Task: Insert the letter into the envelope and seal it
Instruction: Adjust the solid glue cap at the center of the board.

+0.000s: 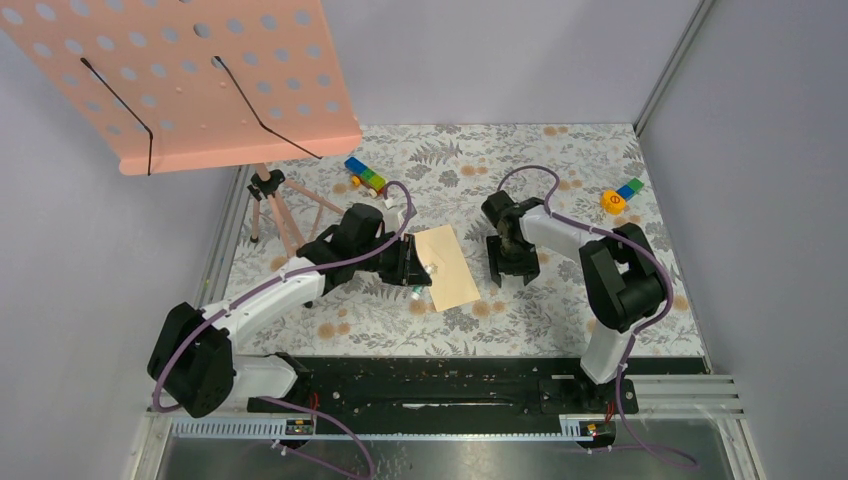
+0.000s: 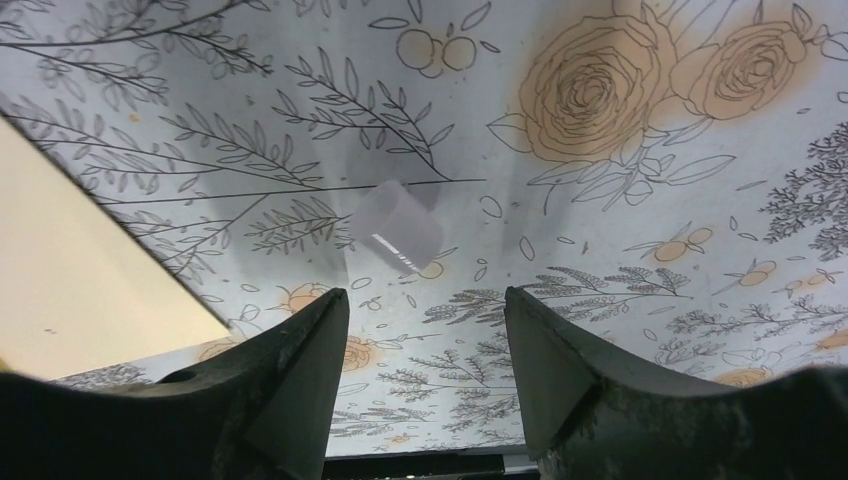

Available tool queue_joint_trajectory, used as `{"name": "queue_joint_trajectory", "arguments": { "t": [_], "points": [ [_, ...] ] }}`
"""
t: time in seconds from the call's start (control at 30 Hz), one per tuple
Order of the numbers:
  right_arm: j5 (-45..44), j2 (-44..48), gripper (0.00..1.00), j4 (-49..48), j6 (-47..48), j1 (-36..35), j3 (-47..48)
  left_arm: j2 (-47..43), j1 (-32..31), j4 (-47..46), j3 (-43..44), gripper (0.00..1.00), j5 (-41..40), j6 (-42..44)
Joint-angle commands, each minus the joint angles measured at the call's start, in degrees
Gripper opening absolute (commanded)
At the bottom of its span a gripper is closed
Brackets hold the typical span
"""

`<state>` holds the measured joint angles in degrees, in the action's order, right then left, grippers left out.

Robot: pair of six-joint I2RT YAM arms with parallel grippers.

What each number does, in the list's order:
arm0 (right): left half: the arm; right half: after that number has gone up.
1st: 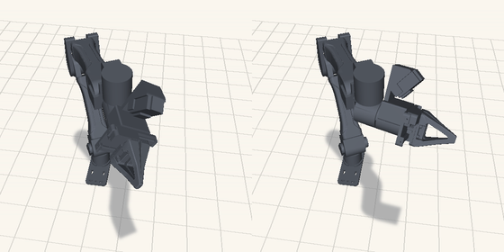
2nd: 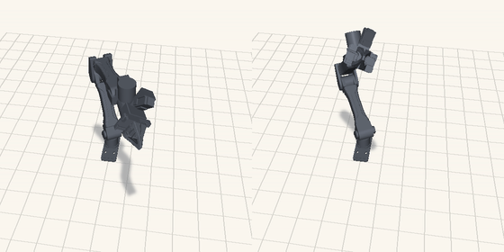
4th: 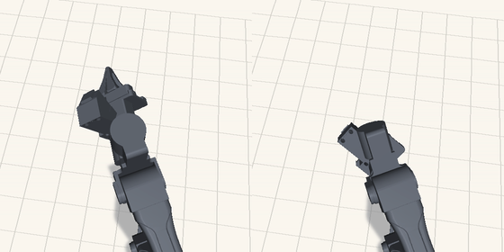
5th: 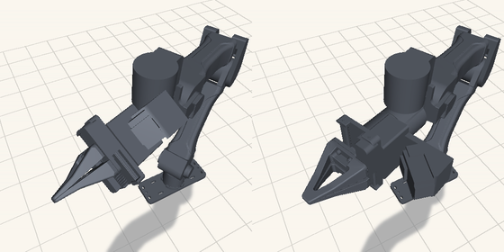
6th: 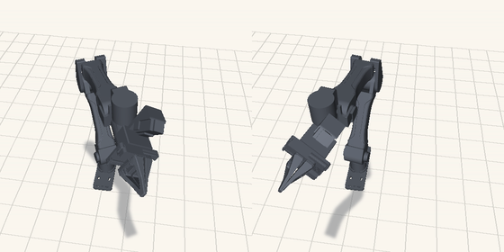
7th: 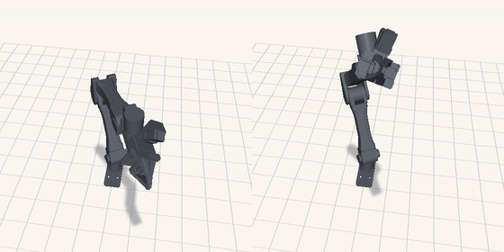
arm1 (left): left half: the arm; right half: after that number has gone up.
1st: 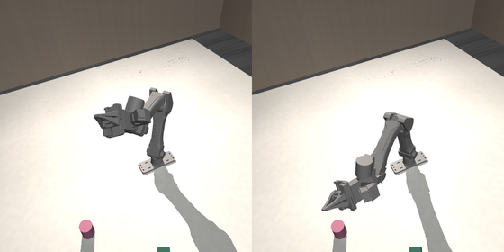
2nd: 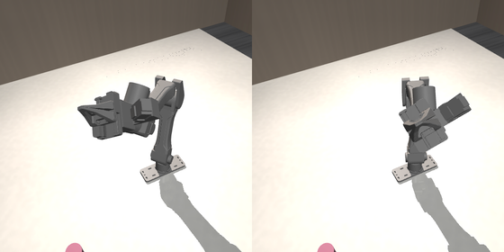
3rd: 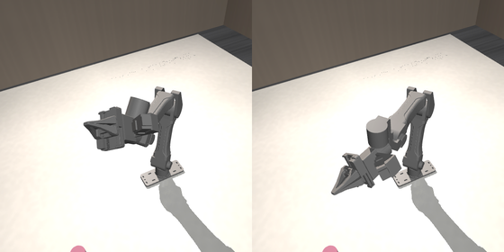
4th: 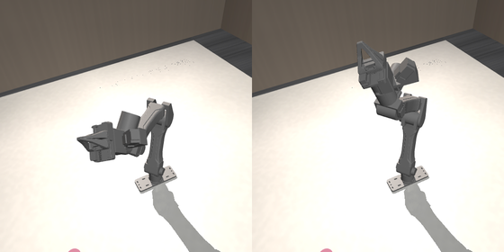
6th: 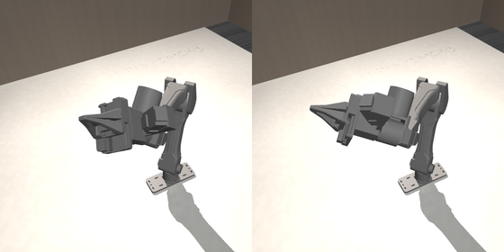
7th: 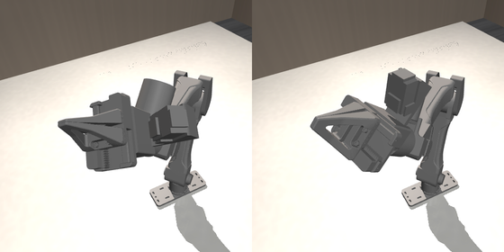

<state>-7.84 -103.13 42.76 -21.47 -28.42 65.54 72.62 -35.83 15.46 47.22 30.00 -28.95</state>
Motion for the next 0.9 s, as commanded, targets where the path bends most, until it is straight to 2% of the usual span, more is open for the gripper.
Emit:
{"name": "queue_joint_trajectory", "arguments": {
  "t": [0.0,0.3,0.87],
  "points": [
    [3.84,0.31,0.66,1.24,-1.64,1.35,3.01,0.8,0.24,-3.77,2.19,0.0,1.67,0.3],
    [10.15,-5.21,0.7,-0.23,-1.02,6.94,6.66,1.05,0.26,-3.95,1.82,0.0,1.76,0.99],
    [3.22,-13.98,0.66,5.98,-2.54,7.55,20.78,2.63,0.25,-3.78,2.41,0.0,2.5,1.13]
  ]
}}
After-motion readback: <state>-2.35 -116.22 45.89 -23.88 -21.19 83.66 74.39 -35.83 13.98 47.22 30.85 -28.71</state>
